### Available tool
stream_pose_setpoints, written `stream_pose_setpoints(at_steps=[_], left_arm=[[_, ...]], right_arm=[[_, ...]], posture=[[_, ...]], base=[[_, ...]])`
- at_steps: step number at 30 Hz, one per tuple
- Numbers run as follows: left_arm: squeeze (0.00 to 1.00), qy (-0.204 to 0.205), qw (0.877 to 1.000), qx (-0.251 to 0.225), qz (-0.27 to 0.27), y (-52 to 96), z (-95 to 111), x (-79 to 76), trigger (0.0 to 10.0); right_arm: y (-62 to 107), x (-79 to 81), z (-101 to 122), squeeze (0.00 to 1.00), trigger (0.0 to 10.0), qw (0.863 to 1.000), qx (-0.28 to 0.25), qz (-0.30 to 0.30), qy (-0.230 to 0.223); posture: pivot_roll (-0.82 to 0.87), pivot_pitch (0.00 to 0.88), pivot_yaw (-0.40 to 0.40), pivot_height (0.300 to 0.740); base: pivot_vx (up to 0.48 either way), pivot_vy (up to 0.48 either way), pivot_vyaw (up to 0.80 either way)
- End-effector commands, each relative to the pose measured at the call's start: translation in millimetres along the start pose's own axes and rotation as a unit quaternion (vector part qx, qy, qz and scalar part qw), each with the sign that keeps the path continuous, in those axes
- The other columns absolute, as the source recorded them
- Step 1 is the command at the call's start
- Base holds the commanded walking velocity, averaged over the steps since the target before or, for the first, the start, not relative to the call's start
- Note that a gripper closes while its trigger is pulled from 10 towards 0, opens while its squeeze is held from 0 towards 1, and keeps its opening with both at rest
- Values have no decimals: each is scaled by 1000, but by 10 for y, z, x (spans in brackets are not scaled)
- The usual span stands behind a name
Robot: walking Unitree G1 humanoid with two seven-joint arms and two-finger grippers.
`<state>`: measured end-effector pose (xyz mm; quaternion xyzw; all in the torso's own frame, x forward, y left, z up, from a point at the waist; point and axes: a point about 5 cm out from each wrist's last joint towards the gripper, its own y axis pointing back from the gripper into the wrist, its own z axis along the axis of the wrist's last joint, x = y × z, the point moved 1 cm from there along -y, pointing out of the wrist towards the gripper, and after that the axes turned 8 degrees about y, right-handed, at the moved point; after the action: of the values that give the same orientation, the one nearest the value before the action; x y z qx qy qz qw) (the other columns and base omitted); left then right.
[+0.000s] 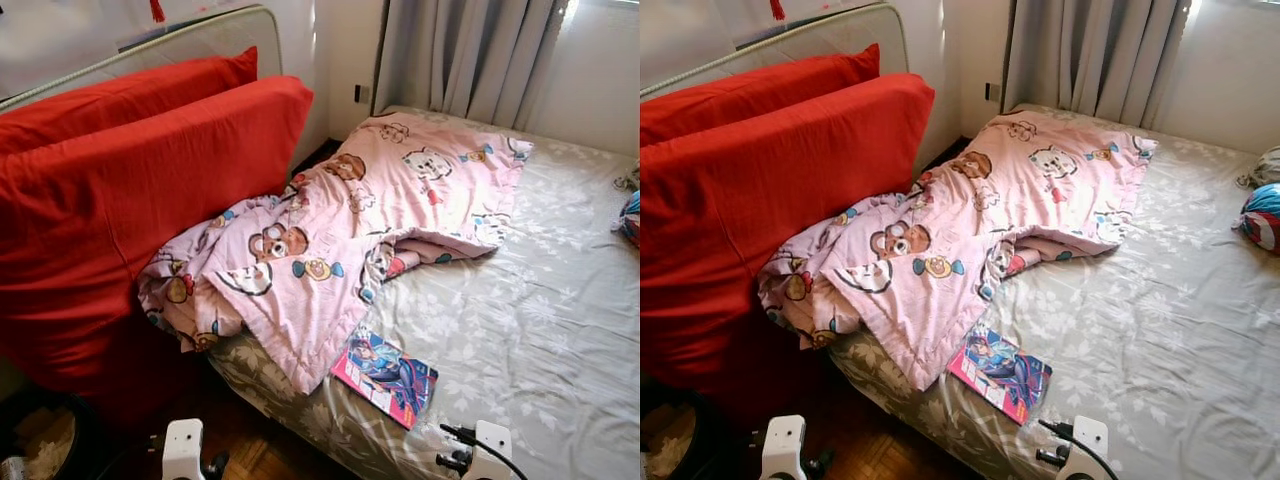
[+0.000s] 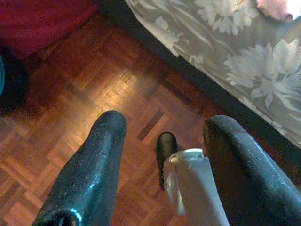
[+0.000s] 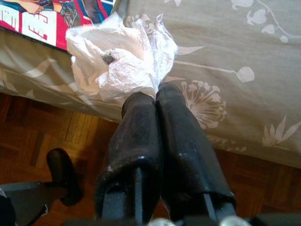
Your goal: Clean up the room
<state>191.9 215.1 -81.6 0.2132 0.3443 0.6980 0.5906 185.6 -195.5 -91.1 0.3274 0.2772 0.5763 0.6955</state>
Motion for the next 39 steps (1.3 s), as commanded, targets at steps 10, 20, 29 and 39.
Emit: stream_pose_setpoints(at_steps=[10,20,29,39], left_arm=[[0,-4,1000,24,14,45,-145,82,10000],[0,-8,999,28,18,55,-176,95,10000],[0,-14,999,31,19,54,-186,88,10000],[0,-15,999,33,19,55,-198,78,10000]], right_arm=[[15,-21,-71,0,10000,1000,13,1,15],[29,-36,-133,0,10000,1000,24,2,17],[38,-36,-173,0,10000,999,31,3,10],[40,-28,-186,0,10000,999,35,3,1]], posture=[[55,52,-5,740],[56,42,0,740],[57,46,0,740],[62,65,0,740]], base=[[0,0,320],[0,0,800],[0,0,486],[0,0,0]])
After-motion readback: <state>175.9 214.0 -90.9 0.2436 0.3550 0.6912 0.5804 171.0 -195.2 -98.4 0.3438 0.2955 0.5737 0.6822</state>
